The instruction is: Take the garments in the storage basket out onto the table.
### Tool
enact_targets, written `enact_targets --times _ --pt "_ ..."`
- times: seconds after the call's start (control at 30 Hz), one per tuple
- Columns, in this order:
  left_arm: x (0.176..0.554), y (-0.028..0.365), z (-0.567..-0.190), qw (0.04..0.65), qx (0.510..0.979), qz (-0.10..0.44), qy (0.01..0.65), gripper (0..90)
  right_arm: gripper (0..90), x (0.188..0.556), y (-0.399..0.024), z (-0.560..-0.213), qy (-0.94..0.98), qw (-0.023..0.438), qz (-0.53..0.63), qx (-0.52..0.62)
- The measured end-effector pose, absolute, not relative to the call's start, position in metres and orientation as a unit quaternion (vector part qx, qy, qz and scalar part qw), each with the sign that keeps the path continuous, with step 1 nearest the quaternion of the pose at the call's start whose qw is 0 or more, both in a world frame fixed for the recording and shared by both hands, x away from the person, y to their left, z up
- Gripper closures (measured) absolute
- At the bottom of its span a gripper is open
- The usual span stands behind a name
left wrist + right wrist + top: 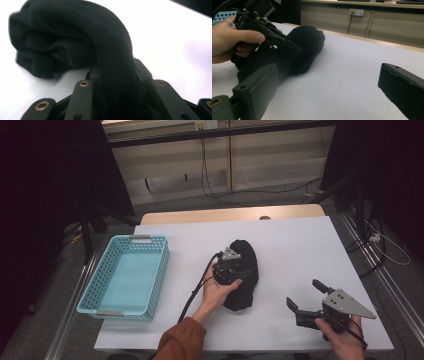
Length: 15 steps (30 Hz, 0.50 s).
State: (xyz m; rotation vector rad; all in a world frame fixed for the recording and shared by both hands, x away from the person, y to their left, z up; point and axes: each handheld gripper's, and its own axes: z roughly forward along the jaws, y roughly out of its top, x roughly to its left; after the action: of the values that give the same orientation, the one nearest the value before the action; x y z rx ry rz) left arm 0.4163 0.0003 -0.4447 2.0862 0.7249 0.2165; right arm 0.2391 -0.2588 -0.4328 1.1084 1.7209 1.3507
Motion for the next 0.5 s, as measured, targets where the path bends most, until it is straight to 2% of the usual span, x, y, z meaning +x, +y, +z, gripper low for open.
enact_targets --times 0.2,0.3,0.37,0.43,0.5 --pt "0.4194 -0.0028 -0.4532 0.436 0.845 0.078 0.300 62.3 1.8 0.2384 -0.2585 -0.4327 0.661 0.337 0.518 0.424" --pt "0.4230 0.0000 -0.4541 0.435 0.842 0.073 0.311 52.8 1.9 0.2394 -0.2584 -0.4329 0.661 0.337 0.518 0.425" --pt "0.4234 0.0015 -0.4535 0.435 0.840 0.081 0.314 43.0 1.9 0.2396 -0.2578 -0.4330 0.662 0.334 0.519 0.425" --pt "0.4239 0.0031 -0.4519 0.435 0.842 0.084 0.306 42.4 1.9 0.2406 -0.2568 -0.4332 0.663 0.335 0.516 0.427" --pt "0.4241 0.0051 -0.4493 0.440 0.838 0.085 0.313 34.6 1.9 0.2425 -0.2558 -0.4334 0.662 0.334 0.516 0.430"
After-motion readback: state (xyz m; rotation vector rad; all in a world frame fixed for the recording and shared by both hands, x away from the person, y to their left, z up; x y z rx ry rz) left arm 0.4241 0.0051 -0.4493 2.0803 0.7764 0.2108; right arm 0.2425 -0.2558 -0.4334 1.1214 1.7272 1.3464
